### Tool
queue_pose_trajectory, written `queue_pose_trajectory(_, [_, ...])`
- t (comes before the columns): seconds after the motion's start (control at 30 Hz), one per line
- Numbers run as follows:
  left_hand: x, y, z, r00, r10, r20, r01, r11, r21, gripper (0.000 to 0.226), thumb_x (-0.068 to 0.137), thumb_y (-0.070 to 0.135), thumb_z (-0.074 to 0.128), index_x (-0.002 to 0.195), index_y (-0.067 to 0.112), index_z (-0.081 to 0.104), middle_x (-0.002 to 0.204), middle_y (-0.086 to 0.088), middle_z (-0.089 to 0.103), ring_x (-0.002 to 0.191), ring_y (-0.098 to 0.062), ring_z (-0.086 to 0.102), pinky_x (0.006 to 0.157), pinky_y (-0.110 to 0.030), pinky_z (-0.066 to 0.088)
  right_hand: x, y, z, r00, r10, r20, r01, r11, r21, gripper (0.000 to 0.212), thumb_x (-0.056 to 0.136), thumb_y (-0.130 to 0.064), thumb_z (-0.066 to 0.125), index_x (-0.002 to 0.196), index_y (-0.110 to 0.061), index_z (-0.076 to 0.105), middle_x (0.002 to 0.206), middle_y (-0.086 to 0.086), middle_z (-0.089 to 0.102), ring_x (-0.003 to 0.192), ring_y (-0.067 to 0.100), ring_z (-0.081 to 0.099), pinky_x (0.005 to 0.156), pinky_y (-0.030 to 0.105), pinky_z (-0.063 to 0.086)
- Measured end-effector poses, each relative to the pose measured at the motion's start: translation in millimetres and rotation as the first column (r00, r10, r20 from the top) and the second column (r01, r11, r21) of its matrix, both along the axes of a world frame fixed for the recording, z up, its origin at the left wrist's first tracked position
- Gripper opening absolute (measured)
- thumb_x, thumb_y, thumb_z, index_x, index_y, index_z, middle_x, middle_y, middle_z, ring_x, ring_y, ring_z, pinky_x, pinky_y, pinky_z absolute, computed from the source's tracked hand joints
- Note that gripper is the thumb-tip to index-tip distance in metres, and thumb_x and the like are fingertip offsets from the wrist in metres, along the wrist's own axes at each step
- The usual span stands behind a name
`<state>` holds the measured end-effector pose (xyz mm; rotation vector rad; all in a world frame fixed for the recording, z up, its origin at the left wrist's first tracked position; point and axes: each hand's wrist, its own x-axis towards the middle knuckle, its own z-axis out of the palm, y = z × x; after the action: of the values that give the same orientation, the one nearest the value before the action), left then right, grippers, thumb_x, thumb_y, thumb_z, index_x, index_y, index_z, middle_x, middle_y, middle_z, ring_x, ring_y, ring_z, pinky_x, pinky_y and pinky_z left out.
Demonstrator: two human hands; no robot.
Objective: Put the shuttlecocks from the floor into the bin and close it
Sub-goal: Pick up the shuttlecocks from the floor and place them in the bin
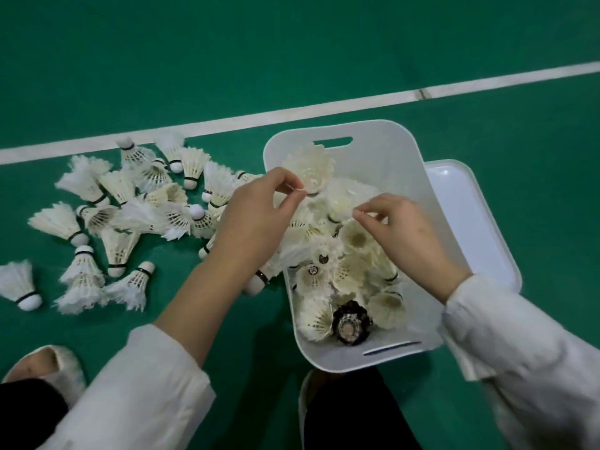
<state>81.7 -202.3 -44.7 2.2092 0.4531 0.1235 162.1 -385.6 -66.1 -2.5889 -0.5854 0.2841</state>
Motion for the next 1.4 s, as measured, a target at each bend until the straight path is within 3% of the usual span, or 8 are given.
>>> queue_pose_trajectory(0.2, [1.5, 17.0, -13.4, 0.994, 0.106, -0.034, -0.108, 0.991, -0.076, 0.007, 0.088, 0.032, 0.059, 0.091, 0.028, 0.064, 0.086, 0.019, 0.062, 0.083, 0.005, 0.056, 0.064, -0.006, 0.036, 13.9, 50.3, -32.0, 0.993, 0.101, 0.056, -0.092, 0.986, -0.139, 0.028, 0.095, -0.031, 0.049, 0.101, -0.015, 0.072, 0.102, 0.002, 0.07, 0.108, 0.023, 0.052, 0.085, 0.032, 0.043])
queue_pose_trajectory(0.47, [2.2, 21.5, -13.2, 0.996, 0.071, -0.062, -0.076, 0.994, -0.081, 0.003, 0.088, 0.033, 0.059, 0.088, 0.033, 0.062, 0.084, 0.023, 0.061, 0.077, 0.008, 0.055, 0.063, -0.016, 0.042, 16.9, 60.2, -71.8, 0.985, 0.118, -0.127, -0.141, 0.973, -0.184, 0.023, 0.093, -0.02, 0.052, 0.107, -0.013, 0.068, 0.106, 0.007, 0.062, 0.105, 0.024, 0.049, 0.092, 0.035, 0.041])
queue_pose_trajectory(0.7, [11.0, 19.6, 0.5, 0.998, 0.012, -0.055, -0.016, 0.997, -0.076, 0.006, 0.088, 0.036, 0.058, 0.091, 0.033, 0.062, 0.088, 0.024, 0.061, 0.069, 0.007, 0.052, 0.062, -0.018, 0.038, 14.5, 48.1, 1.9, 0.984, 0.104, -0.144, -0.052, 0.945, 0.323, 0.055, 0.089, -0.02, 0.059, 0.135, -0.036, 0.035, 0.095, -0.012, 0.054, 0.077, 0.004, 0.055, 0.07, 0.014, 0.046])
queue_pose_trajectory(0.87, [17.1, 13.0, 4.7, 0.999, -0.027, -0.045, 0.025, 0.998, -0.053, 0.007, 0.088, 0.035, 0.059, 0.09, 0.03, 0.063, 0.082, 0.022, 0.061, 0.069, 0.011, 0.053, 0.062, -0.01, 0.036, 25.4, 48.6, 19.3, 0.989, 0.127, -0.077, -0.093, 0.933, 0.349, 0.052, 0.082, -0.025, 0.068, 0.128, -0.038, 0.046, 0.093, -0.015, 0.052, 0.08, 0.006, 0.058, 0.074, 0.018, 0.047])
queue_pose_trajectory(1.03, [22.3, 11.2, 11.2, 0.999, -0.034, -0.019, 0.033, 0.999, -0.017, 0.014, 0.09, 0.037, 0.056, 0.1, 0.03, 0.06, 0.086, 0.018, 0.062, 0.067, 0.008, 0.053, 0.06, -0.012, 0.036, 37.7, 46.8, 21.3, 0.966, 0.26, 0.0, -0.254, 0.947, 0.198, 0.017, 0.086, -0.025, 0.064, 0.103, -0.021, 0.067, 0.096, -0.008, 0.055, 0.082, 0.013, 0.058, 0.079, 0.027, 0.047])
queue_pose_trajectory(1.13, [23.4, 10.5, 16.5, 1.0, 0.031, 0.007, -0.03, 0.998, -0.055, 0.03, 0.093, 0.043, 0.047, 0.121, 0.032, 0.05, 0.093, 0.015, 0.063, 0.053, 0.002, 0.05, 0.052, -0.018, 0.037, 57.3, 37.5, 4.0, 0.996, 0.063, 0.069, -0.073, 0.986, 0.152, 0.019, 0.09, -0.028, 0.059, 0.097, -0.014, 0.069, 0.095, -0.002, 0.057, 0.084, 0.015, 0.056, 0.08, 0.03, 0.045])
queue_pose_trajectory(1.23, [21.1, 18.3, 23.8, 0.982, 0.167, 0.087, -0.153, 0.977, -0.151, 0.028, 0.094, 0.043, 0.044, 0.104, 0.023, 0.059, 0.088, 0.008, 0.066, 0.046, 0.002, 0.054, 0.048, -0.014, 0.039, 73.5, 31.1, -25.2, 0.998, -0.058, 0.033, 0.059, 0.998, -0.003, 0.029, 0.096, -0.031, 0.047, 0.106, -0.01, 0.064, 0.102, 0.008, 0.058, 0.089, 0.028, 0.058, 0.082, 0.041, 0.047])
queue_pose_trajectory(1.4, [18.4, 18.3, 28.7, 0.995, 0.063, 0.078, -0.051, 0.989, -0.141, 0.028, 0.088, 0.048, 0.05, 0.094, 0.022, 0.059, 0.087, 0.011, 0.062, 0.08, 0.0, 0.061, 0.068, -0.012, 0.047, 66.1, 42.1, -55.5, 0.995, 0.069, 0.074, -0.049, 0.966, -0.254, 0.031, 0.101, -0.028, 0.033, 0.106, -0.007, 0.054, 0.095, 0.015, 0.058, 0.092, 0.034, 0.053, 0.079, 0.042, 0.045])
